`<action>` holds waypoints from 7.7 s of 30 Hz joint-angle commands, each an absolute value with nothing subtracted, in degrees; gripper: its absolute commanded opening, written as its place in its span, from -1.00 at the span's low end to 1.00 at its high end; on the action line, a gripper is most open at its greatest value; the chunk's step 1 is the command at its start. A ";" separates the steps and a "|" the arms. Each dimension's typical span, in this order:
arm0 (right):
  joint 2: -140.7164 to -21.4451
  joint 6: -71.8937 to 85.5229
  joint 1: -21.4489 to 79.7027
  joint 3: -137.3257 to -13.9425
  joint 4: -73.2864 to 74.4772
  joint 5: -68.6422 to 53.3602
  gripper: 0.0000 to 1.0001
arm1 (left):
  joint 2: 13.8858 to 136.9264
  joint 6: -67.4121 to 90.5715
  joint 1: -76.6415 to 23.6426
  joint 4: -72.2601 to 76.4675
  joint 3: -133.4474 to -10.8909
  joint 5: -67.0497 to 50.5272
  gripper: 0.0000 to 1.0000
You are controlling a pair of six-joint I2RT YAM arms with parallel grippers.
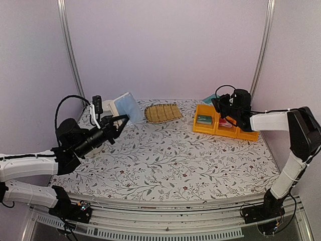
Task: Take the credit cards out of the card holder
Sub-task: Place the credit card in the card box, then pass from the left arm to the right, then adjust the card slot at the card holder, then pass from the right arm to the left
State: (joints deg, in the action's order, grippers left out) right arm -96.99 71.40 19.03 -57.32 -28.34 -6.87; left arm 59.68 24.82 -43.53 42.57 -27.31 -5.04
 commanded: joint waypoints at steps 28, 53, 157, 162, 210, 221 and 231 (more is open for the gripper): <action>-122.05 109.72 24.87 -76.50 -16.57 17.61 -0.97 | 54.20 22.80 -40.17 40.25 -24.39 -4.79 -1.00; -129.45 111.32 24.88 -86.74 -5.29 20.07 -0.82 | 51.11 23.00 -39.33 38.36 -23.29 -4.31 -1.00; -100.47 -4.09 50.14 -92.74 -2.95 -67.12 -0.97 | 58.96 23.88 -39.44 51.58 -29.62 -38.13 -0.21; -99.84 -3.61 49.66 -92.51 -2.94 -67.72 -0.97 | 57.14 23.20 -39.46 51.67 -28.29 -32.23 -0.27; -99.20 -5.10 49.66 -91.85 0.00 -58.34 -0.97 | 46.80 11.05 -45.20 36.73 -34.44 -26.83 -0.22; -98.81 -5.24 49.68 -91.85 0.08 -57.75 -0.97 | 50.45 8.53 -47.28 34.41 -37.25 -23.78 -0.20; -98.28 -5.87 49.72 -91.67 0.77 -57.64 -0.97 | 48.13 7.37 -47.26 33.99 -35.29 -12.27 -0.14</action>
State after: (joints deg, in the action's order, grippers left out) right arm -100.66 -5.17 49.54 -92.29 0.05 -57.36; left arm 49.04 8.51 -46.87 34.79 -35.70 -20.43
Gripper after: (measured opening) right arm 0.046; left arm 0.427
